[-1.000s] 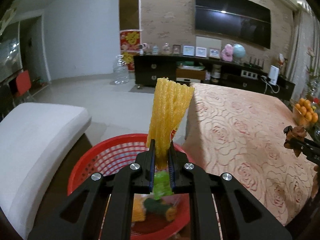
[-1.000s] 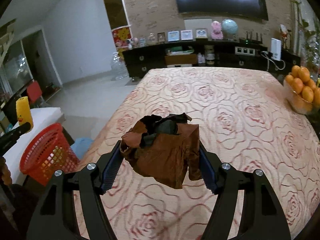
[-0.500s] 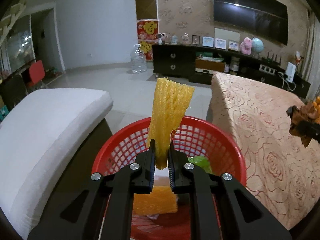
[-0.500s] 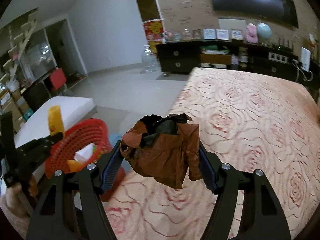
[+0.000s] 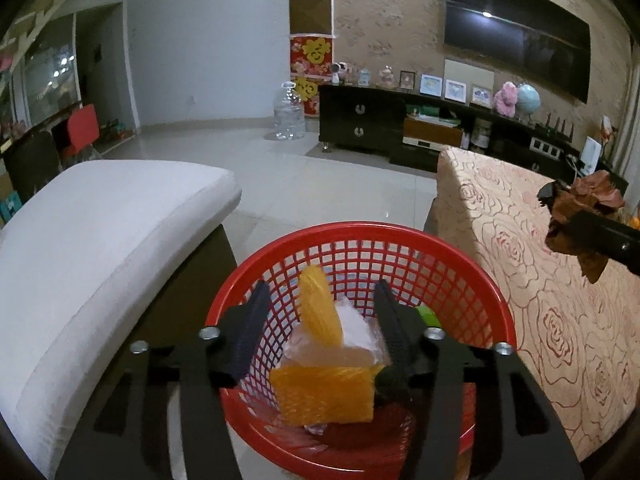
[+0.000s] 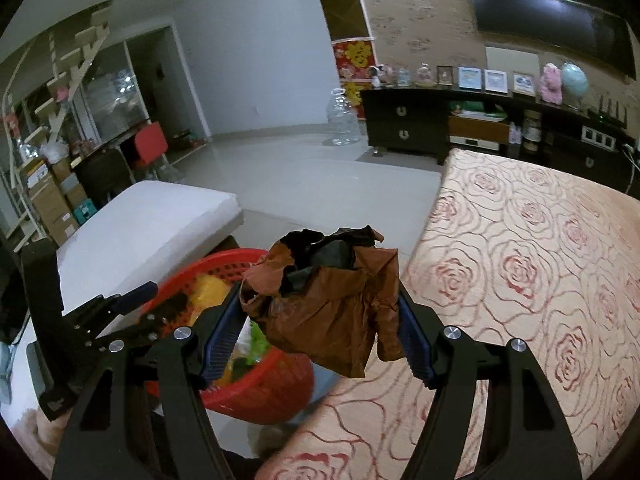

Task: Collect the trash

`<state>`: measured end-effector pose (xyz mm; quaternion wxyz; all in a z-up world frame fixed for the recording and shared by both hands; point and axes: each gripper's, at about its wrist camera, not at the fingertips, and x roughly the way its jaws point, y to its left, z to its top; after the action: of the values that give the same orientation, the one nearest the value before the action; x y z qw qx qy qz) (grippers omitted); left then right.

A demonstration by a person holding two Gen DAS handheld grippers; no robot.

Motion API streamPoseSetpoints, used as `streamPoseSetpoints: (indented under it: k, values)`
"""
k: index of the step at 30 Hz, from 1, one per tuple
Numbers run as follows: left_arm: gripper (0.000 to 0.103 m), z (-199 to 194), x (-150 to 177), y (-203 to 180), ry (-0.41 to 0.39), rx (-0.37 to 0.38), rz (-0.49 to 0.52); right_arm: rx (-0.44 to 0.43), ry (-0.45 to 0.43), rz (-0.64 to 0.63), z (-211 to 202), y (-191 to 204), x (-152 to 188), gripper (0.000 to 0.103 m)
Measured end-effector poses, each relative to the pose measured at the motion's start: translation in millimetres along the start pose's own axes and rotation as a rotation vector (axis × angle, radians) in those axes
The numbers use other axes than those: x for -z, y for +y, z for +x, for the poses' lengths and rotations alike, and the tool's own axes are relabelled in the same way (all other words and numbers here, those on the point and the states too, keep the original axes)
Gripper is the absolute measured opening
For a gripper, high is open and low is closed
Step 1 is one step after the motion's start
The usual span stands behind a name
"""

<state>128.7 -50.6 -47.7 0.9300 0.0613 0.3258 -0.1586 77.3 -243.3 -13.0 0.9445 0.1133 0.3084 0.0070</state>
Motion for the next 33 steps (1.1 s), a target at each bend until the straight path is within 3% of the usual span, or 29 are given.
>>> streamPoseSetpoints:
  k: [5,9,15,20,24,26,33]
  values:
    - [0.073,-7.2,-1.5,12.4,-0.026,-0.022,-0.054,-0.016,0.013,-0.006,7.4,7.9,-2.9,0.068]
    - [0.079,-27.0,-3.9,24.8,-0.114,-0.085,-0.099,-0.038,0.026,-0.02,15.8,17.8,-6.2,0.068]
    - [0.08,-43.3,-7.7,39.8,-0.2,-0.178,-0.153,-0.088,0.066,-0.024,35.7,34.2,-8.8,0.07]
    - [0.08,-46.4,-6.9,52.4,-0.202,-0.194,-0.196,-0.119,0.102,-0.045,52.4,51.7,-4.3,0.071]
    - [0.081,-45.6,-9.6,60.2,-0.197,-0.195,-0.221,-0.146,0.124,-0.047,61.7,62.6,0.4,0.078]
    - [0.082,-47.5,-8.9,63.1,-0.198,-0.198,-0.231,-0.149,0.12,-0.047,61.4,64.8,1.7,0.085]
    - [0.084,-48.5,-8.9,64.1,-0.201,-0.199,-0.233,-0.16,0.089,-0.051,50.6,62.2,3.5,0.091]
